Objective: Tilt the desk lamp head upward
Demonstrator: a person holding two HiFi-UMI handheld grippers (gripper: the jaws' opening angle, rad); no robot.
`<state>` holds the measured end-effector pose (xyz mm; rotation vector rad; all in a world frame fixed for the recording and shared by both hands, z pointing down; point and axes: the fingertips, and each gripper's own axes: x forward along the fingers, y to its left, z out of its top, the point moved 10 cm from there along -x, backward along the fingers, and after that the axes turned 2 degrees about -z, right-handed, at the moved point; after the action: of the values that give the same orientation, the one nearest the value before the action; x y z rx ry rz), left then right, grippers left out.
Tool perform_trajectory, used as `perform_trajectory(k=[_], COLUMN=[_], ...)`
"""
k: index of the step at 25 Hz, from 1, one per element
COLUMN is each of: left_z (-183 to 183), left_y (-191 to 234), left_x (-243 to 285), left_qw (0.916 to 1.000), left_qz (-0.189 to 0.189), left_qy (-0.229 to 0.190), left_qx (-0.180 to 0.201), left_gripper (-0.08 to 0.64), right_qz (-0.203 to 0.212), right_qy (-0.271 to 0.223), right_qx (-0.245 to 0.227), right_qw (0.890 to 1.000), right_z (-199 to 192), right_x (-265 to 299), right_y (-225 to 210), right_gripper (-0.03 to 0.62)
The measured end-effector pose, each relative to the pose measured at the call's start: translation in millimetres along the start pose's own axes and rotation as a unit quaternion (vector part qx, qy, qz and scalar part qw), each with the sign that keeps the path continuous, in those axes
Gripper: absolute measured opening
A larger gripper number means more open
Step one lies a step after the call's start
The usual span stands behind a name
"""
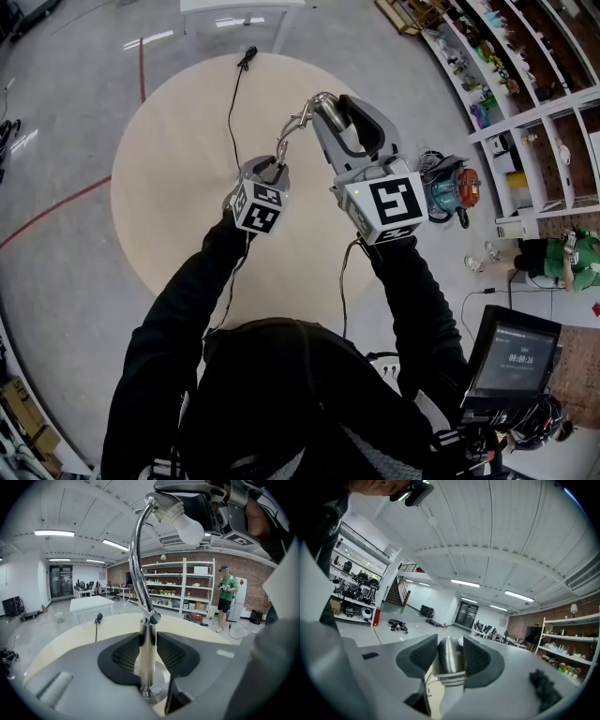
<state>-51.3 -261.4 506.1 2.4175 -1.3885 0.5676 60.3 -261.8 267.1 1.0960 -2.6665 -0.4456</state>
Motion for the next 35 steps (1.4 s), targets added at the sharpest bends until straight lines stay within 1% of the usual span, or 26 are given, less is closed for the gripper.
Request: perform_trajectory(k=[6,11,14,30,35], left_z=[0,1,1,0,0], left_y=[-1,-1,-1,-3,3], left_x=[1,1,1,5,3], left_qw=[1.0000,1.0000,1.0000,1.0000,0.9999], left_qz=[0.002,0.000,-0.001,-0.006,-0.012], left_qy=[-0.001,0.000,0.000,-0.004,-0.010], left_qx=[0.001,0.002,0.001,0.002,-0.001], left_gripper=[0.120,0.120,0.120,0.120,0.121], right_qz=[0.007,0.014,0.019,0.034,0.035], right_qy=[0.009,0.020,0.028,0.044,0.048], right_qx=[-0.003,-0.031,-0.038,-0.058,-0.067], right_qw=[1.000,0.999,0.999,0.997,0.996], right_z=[2,9,12,14,19], right_x=[3,11,15,26,32], right_y=[1,7,9,11,16], right_gripper=[0.179,0.179,0.179,0.179,0.179])
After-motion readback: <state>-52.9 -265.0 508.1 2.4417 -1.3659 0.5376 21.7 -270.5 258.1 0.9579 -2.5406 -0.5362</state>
